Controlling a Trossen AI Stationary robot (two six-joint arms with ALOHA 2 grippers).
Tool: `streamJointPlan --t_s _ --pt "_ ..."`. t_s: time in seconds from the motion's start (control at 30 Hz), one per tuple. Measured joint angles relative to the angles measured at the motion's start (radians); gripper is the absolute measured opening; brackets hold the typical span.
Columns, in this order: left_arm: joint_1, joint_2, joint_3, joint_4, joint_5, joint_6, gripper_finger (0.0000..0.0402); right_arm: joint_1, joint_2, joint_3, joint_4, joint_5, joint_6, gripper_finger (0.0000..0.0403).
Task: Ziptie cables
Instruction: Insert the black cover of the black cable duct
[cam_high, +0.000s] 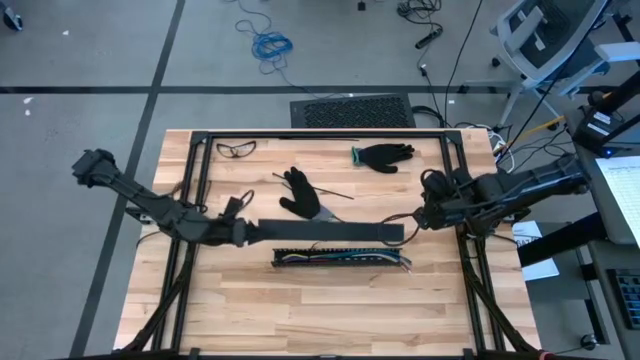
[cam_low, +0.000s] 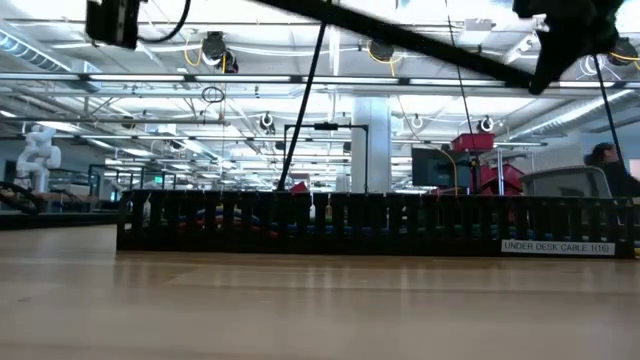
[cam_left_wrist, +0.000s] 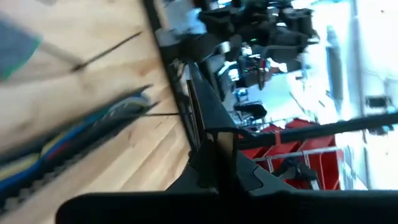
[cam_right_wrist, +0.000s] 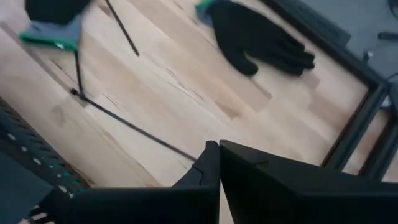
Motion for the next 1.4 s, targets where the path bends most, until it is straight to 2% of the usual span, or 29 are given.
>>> streamJointPlan --t_s 0.1,0.17,0.33,0.4,0.47,0.57,0.67,0.83,0.9,0.97,1.1,1.27,1.4 --pt "-0.039 0.055 -0.023 0.022 -0.043 -0.147 0.0002 0.002 -0.02 -0.072 0.041 -0.028 0.024 0.0" --pt "-0.081 0.098 -0.035 0.063 -0.124 -0.223 0.0002 0.002 -0.037 -0.11 0.07 -0.04 0.026 0.0" --pt "-0.197 0.18 -0.039 0.22 -0.347 -0.249 0.0002 0.002 -0.089 -0.161 0.114 -0.033 0.022 0.0" --pt "-0.245 0.214 -0.038 0.215 -0.415 -0.272 0.0002 0.002 -0.11 -0.167 0.111 -0.018 0.017 0.0" --pt "-0.29 0.268 -0.038 0.186 -0.445 -0.324 0.0002 0.0 -0.13 -0.172 0.112 -0.012 0.016 0.0" --pt "-0.339 0.358 -0.066 0.193 -0.42 -0.408 0.0002 0.0 -0.153 -0.174 0.112 0.004 0.022 0.0" --pt "-0.361 0.41 -0.141 0.413 -0.423 -0.358 0.0002 0.0 -0.172 -0.174 0.115 0.007 0.024 0.0" --pt "-0.356 0.43 -0.293 0.897 -0.423 -0.08 0.0002 0.0 -0.183 -0.174 0.124 0.009 0.023 0.0" --pt "-0.347 0.428 -0.351 1.061 -0.385 0.008 0.0002 0.0 -0.182 -0.174 0.124 0.008 0.023 0.0" --pt "-0.336 0.429 -0.395 1.162 -0.291 0.029 0.0002 0.0 -0.182 -0.174 0.124 0.009 0.023 0.0" --pt "-0.27 0.43 -0.465 1.149 -0.125 -0.045 0.0002 0.0 -0.182 -0.174 0.124 0.015 0.02 0.0" --pt "-0.138 0.429 -0.506 1.156 -0.066 -0.023 0.0001 0.0 -0.178 -0.174 0.126 0.013 0.049 0.0" --pt "-0.048 0.435 -0.509 1.129 0.084 -0.043 0.0001 0.0 -0.174 -0.174 0.13 0.02 0.049 0.0"
